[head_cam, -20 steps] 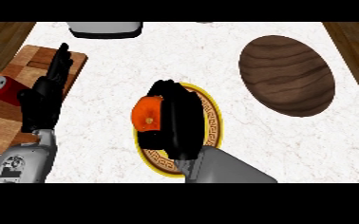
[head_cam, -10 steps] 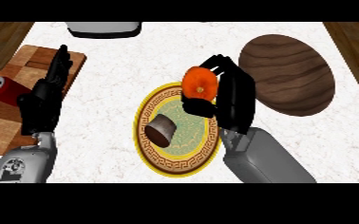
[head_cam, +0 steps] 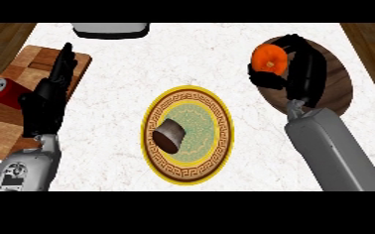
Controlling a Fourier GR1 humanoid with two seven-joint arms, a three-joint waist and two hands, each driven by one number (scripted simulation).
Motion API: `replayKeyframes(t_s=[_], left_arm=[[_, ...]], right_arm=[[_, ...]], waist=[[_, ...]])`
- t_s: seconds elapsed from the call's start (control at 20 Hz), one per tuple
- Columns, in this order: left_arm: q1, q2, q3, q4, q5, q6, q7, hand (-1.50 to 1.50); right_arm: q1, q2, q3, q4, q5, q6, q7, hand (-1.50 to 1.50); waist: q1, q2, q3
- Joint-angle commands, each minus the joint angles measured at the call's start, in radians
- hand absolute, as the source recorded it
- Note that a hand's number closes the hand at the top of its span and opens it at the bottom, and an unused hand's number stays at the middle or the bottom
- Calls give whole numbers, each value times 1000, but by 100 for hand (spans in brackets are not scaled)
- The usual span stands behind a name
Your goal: Pick the squash from the plate and place it in the bowl
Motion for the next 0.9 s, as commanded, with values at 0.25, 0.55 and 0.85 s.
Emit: replayKeyframes(t_s=[0.25,0.55,0.85], left_arm=[[36,-33,-21,-10,-14,2,-27,0],[-3,-37,-28,-7,-39,2,-16,0],[-30,-51,-10,41,-20,2,-33,0]], right_arm=[[-21,-115,-131,397,13,-89,-258,150],[-184,-105,-266,772,-76,-158,-476,150],[-220,-117,-421,865,-312,10,-695,-150]], waist=[[12,3,0],[28,9,1],[32,16,3]])
